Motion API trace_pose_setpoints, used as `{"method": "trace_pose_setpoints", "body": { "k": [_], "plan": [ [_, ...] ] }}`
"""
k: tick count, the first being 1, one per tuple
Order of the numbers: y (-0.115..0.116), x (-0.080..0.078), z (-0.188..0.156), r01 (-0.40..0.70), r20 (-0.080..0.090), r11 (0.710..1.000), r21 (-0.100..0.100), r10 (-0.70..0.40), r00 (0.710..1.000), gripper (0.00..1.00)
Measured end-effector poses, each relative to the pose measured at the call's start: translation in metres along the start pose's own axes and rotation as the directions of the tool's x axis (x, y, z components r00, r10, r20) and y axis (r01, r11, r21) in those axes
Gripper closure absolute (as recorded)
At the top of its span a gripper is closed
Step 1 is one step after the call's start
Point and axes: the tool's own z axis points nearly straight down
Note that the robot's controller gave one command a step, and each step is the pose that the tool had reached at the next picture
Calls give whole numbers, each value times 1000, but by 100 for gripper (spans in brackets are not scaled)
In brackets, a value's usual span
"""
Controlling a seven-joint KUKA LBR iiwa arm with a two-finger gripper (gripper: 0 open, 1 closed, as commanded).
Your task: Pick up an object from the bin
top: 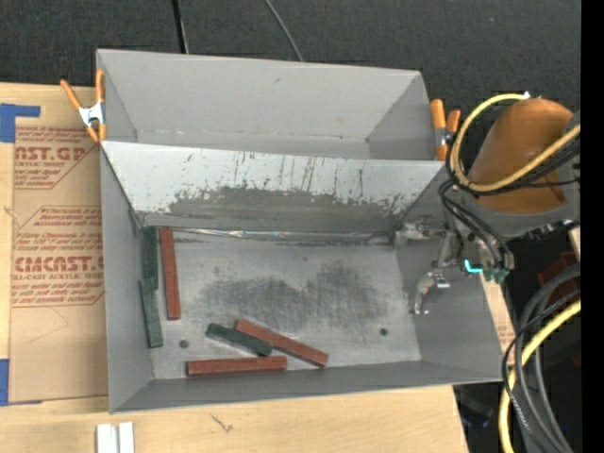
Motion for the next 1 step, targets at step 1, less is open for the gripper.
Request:
{"method": "trace_pose_setpoints", "body": {
  "k": [1],
  "plan": [
    [0, -2, -4, 2, 7, 1000, 1, -2, 1000, 0]
  ]
}}
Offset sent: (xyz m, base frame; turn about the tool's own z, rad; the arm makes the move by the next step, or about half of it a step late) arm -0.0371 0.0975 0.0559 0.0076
